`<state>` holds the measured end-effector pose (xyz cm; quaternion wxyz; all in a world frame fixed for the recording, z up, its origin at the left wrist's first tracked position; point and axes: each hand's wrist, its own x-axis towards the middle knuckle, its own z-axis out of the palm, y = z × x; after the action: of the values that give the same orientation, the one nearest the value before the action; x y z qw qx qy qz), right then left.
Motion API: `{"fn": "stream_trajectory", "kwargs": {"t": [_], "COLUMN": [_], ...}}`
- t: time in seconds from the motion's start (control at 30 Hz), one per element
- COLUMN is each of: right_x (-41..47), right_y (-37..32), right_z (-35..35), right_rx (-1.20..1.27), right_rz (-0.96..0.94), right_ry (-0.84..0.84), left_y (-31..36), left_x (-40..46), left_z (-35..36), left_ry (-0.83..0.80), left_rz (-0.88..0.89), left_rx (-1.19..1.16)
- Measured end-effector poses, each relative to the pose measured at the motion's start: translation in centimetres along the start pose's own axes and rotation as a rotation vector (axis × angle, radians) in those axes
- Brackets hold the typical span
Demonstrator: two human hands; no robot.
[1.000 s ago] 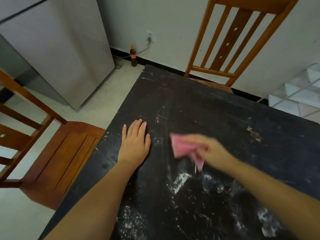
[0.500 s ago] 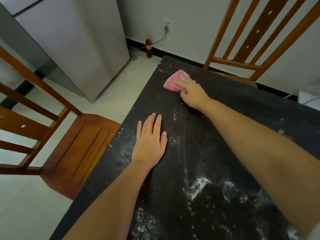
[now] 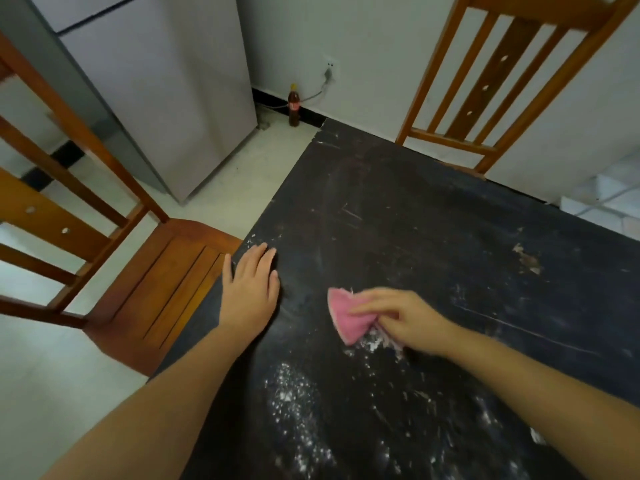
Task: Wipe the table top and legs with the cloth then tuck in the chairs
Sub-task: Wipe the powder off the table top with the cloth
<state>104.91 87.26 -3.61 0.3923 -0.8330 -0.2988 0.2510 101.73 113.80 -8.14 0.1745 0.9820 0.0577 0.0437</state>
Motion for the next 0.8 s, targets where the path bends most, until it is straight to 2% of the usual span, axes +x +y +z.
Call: {"fn": "stream_trajectory", "kwargs": {"t": [0.1, 0.17, 0.23, 0.33, 0.5, 0.7, 0.8], "right_x": [4.3, 8.5, 12.4, 15.8, 10.9, -1.4, -2.6], "right_y": [-0.6, 1.1, 3.5, 4.1, -0.4, -1.5, -3.2], "right_z": [-4.0, -6.7, -8.0, -5.5, 2.8, 7.9, 7.3], "right_rx": [0.191, 0.056, -0.163, -0.458, -0.422, -0.290, -0.137], "right_rz": [0.139, 0.252, 0.341, 0.306, -0.116, -0.149, -0.051], "right_ry": [0.305, 0.473, 0.512, 0.319, 0.029, -0.208, -0.264], "left_y": [-2.1, -2.7, -2.8, -2.8, -2.3, -2.3, -2.2], "left_x": [-1.8, -2.2, -2.2, -1.9, -1.8, -2.2, -2.6], "left_z": [-0.6, -0.7, -0.5, -0.4, -1.4, -1.7, -2.4], "left_ry": [-0.001, 0.000, -0.005, -0.004, 0.009, 0.000, -0.033], "left_rz": [-0.028, -0.051, -0.057, -0.067, -0.100, -0.084, -0.080], "left_rx": [0.078, 0.084, 0.054, 0.004, -0.127, -0.156, -0.215]}}
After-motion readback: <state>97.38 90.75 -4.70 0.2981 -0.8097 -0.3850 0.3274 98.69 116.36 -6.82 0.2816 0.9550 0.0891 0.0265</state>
